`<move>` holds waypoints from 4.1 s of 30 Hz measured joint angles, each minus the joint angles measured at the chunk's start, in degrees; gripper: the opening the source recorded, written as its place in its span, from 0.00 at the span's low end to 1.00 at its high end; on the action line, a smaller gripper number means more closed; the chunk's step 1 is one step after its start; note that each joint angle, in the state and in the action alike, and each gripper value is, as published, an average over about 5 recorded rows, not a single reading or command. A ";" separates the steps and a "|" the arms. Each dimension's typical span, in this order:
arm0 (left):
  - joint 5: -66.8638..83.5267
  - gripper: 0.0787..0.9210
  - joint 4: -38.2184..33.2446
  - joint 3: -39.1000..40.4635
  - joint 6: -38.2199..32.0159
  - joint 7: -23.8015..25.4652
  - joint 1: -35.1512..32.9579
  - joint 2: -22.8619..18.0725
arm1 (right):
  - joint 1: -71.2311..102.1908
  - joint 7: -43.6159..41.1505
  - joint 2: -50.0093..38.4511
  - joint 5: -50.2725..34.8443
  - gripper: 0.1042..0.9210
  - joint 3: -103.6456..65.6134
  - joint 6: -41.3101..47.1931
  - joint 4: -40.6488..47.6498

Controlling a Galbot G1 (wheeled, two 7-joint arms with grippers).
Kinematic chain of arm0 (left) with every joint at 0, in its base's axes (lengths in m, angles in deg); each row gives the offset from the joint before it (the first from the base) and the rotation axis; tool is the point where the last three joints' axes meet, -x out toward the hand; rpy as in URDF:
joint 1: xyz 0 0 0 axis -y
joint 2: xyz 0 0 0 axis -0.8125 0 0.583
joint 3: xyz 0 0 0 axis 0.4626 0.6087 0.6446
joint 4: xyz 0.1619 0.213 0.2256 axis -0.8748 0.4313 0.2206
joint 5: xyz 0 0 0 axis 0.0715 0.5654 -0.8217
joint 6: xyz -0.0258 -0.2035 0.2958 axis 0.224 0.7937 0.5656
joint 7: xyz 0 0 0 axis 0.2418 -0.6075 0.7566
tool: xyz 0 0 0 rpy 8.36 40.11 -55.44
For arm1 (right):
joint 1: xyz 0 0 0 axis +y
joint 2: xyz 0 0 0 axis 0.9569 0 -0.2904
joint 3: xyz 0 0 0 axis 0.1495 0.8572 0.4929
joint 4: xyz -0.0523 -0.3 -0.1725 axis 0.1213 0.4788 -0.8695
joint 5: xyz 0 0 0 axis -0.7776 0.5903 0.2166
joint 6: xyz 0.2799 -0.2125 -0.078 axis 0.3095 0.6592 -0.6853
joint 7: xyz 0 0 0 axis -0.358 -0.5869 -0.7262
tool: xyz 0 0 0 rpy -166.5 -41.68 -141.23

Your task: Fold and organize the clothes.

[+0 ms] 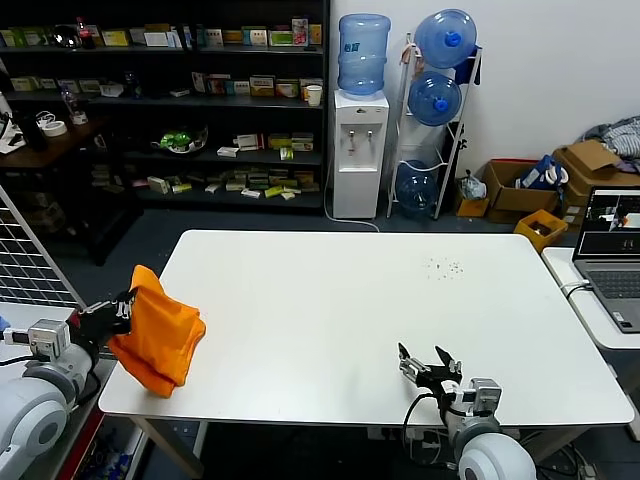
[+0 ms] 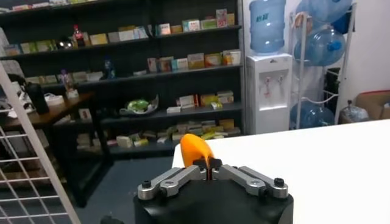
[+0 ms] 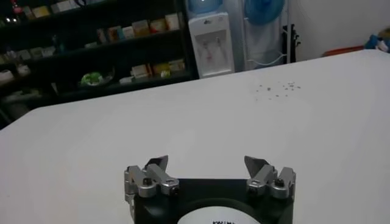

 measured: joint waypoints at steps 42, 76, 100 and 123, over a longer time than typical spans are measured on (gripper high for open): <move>6.83 0.03 28.87 56.16 2.03 -16.41 39.35 -54.39 | 11.97 1.14 3.21 1.36 0.88 -14.08 0.84 -10.84; -23.47 0.88 12.74 24.81 -31.85 16.30 2.42 -39.63 | 12.96 -17.72 2.05 13.91 0.88 -17.78 -22.03 -1.22; -33.87 0.88 9.93 12.44 -52.26 27.74 -12.79 -46.12 | 16.40 -23.24 9.62 20.22 0.88 -20.74 -38.05 2.43; -35.34 0.88 9.35 12.21 -53.88 29.36 -15.26 -48.20 | 16.52 -24.02 11.27 20.10 0.88 -20.22 -39.28 3.26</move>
